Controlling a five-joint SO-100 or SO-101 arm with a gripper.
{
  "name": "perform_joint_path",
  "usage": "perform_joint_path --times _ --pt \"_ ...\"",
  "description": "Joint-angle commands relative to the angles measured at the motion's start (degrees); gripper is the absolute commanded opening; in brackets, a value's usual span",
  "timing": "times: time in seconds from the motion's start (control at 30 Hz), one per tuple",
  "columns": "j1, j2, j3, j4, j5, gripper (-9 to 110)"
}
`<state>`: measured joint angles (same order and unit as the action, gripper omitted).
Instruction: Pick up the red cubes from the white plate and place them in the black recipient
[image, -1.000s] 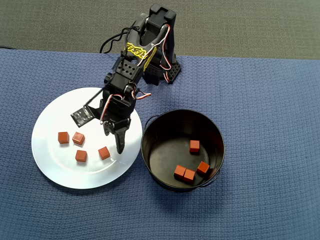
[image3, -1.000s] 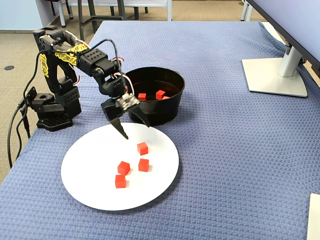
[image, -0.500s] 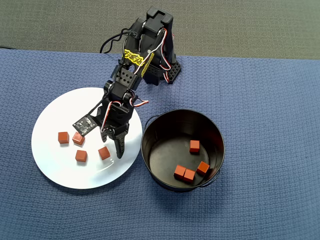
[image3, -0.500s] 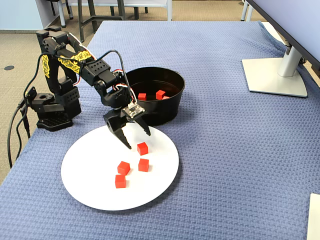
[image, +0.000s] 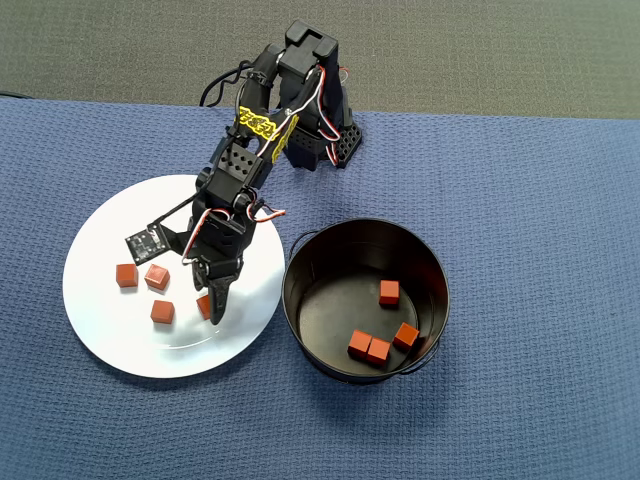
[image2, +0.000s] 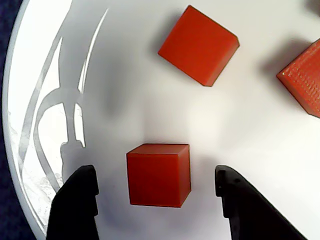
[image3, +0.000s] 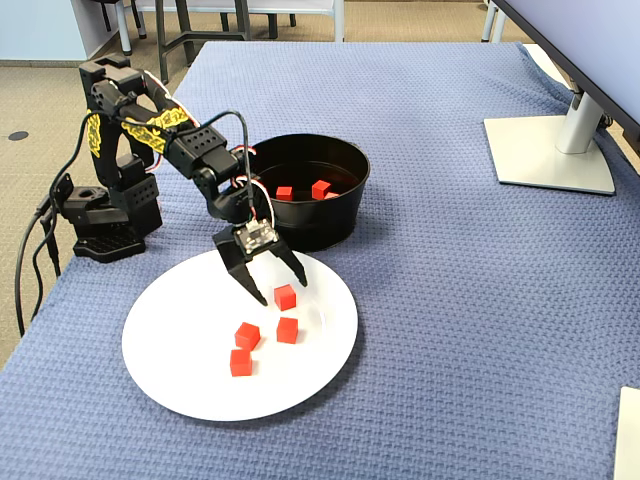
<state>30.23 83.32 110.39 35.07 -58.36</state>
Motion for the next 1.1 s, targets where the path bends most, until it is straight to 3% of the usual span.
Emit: perform_joint_path --times 0.0,0.63,0.87,1.07 --pt "-1.05 0.26 -3.34 0.97 2.29 21" --pt "-2.20 -2.90 -5.01 1.58 7.12 10" --pt "-2.20 -2.72 -5.19 1.58 7.82 0" --pt "-2.02 -0.26 -4.39 1.05 8.35 0"
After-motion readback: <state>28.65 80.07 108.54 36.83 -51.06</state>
